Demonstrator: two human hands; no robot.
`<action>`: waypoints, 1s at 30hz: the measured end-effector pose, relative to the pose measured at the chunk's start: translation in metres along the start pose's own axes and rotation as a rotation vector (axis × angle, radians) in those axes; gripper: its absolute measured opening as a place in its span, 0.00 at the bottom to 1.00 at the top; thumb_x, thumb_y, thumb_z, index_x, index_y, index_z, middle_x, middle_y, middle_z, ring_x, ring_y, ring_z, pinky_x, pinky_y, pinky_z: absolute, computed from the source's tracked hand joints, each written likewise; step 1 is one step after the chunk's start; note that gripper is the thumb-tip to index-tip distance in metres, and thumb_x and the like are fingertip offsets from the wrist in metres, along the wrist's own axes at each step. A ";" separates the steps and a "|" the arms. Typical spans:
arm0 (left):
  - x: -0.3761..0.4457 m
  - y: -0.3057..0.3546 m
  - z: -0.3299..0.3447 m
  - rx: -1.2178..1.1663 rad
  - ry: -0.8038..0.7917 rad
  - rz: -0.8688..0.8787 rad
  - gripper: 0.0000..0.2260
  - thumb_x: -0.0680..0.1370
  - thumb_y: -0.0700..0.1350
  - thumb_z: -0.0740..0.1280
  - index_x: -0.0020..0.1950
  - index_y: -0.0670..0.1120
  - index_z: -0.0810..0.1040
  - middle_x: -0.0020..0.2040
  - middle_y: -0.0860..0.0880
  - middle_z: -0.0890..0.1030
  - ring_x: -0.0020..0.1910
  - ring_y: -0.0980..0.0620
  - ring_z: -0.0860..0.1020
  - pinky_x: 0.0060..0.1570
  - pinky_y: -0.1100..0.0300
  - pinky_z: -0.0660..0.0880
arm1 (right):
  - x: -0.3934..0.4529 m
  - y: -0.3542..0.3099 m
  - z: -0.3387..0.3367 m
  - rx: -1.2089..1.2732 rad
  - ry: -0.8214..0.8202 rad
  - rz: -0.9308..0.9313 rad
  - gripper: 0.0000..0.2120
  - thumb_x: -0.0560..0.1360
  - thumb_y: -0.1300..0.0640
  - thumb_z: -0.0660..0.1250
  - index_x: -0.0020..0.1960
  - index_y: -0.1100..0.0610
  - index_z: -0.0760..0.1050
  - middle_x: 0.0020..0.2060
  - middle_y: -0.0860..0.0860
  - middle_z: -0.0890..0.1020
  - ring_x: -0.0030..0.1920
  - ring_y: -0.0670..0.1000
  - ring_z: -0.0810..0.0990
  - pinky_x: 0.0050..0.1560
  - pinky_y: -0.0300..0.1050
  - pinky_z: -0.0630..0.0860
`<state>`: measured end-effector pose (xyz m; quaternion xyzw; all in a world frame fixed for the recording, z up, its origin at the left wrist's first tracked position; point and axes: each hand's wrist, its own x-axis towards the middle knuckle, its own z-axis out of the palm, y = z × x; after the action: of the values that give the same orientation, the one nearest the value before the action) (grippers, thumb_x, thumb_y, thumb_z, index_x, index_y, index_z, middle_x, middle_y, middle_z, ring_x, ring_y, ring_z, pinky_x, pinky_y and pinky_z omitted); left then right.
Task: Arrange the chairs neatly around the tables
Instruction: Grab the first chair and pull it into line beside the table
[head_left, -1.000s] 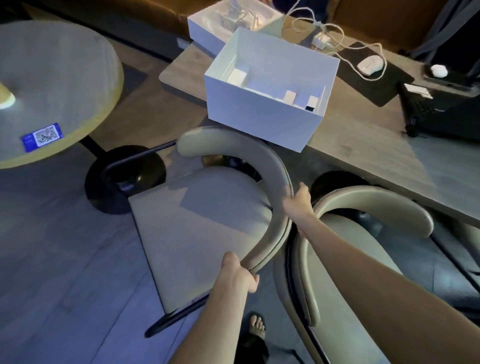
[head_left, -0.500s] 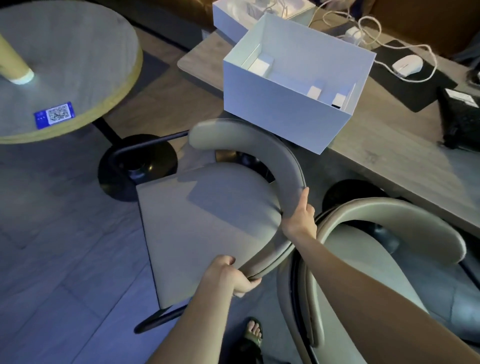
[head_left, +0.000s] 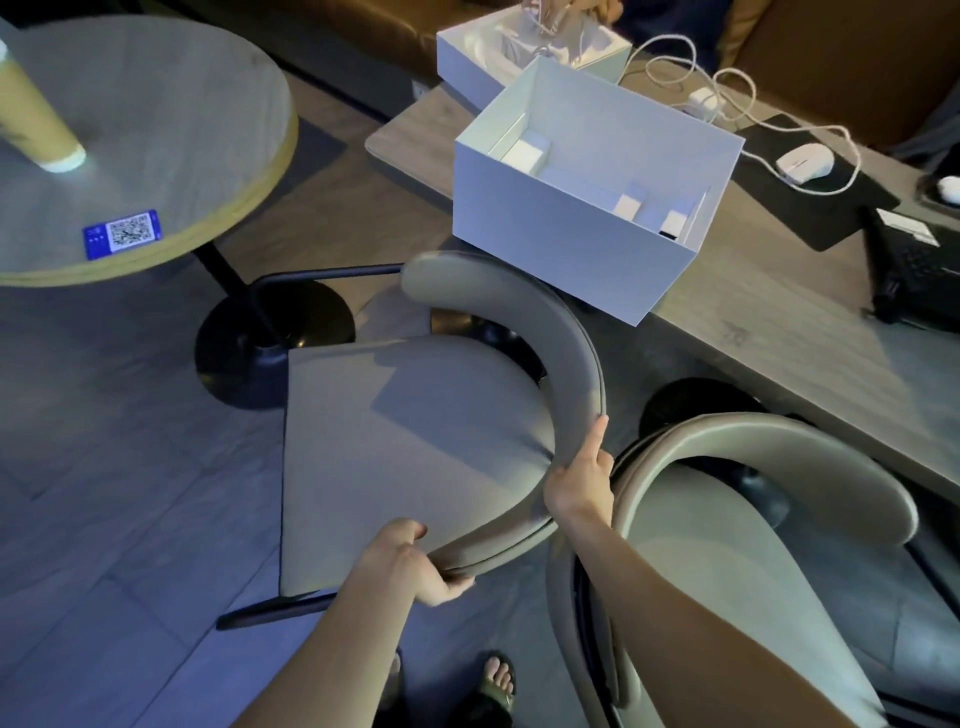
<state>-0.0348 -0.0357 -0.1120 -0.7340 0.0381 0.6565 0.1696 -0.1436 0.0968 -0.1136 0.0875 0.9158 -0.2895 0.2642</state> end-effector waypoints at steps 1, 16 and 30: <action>0.000 0.003 -0.006 0.021 0.014 0.016 0.26 0.78 0.43 0.66 0.74 0.41 0.62 0.71 0.36 0.68 0.66 0.30 0.71 0.59 0.33 0.72 | -0.006 0.000 0.004 0.006 0.011 0.013 0.41 0.79 0.63 0.56 0.80 0.46 0.33 0.74 0.56 0.62 0.49 0.59 0.75 0.47 0.48 0.69; -0.015 -0.018 -0.051 -0.201 0.122 0.304 0.15 0.79 0.54 0.61 0.54 0.42 0.69 0.60 0.45 0.68 0.61 0.46 0.69 0.63 0.56 0.67 | -0.048 -0.008 0.037 0.225 0.093 0.301 0.31 0.74 0.63 0.64 0.73 0.54 0.55 0.70 0.62 0.62 0.68 0.65 0.66 0.58 0.54 0.68; 0.005 -0.017 -0.043 -0.105 0.077 0.192 0.06 0.76 0.39 0.70 0.46 0.38 0.75 0.62 0.40 0.79 0.61 0.40 0.77 0.61 0.48 0.76 | 0.028 -0.014 0.007 0.059 -0.077 0.181 0.23 0.80 0.56 0.57 0.73 0.56 0.57 0.50 0.57 0.72 0.49 0.61 0.76 0.47 0.54 0.77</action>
<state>0.0115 -0.0313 -0.1103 -0.7595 0.0806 0.6421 0.0657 -0.1683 0.0814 -0.1263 0.1664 0.8845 -0.2946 0.3213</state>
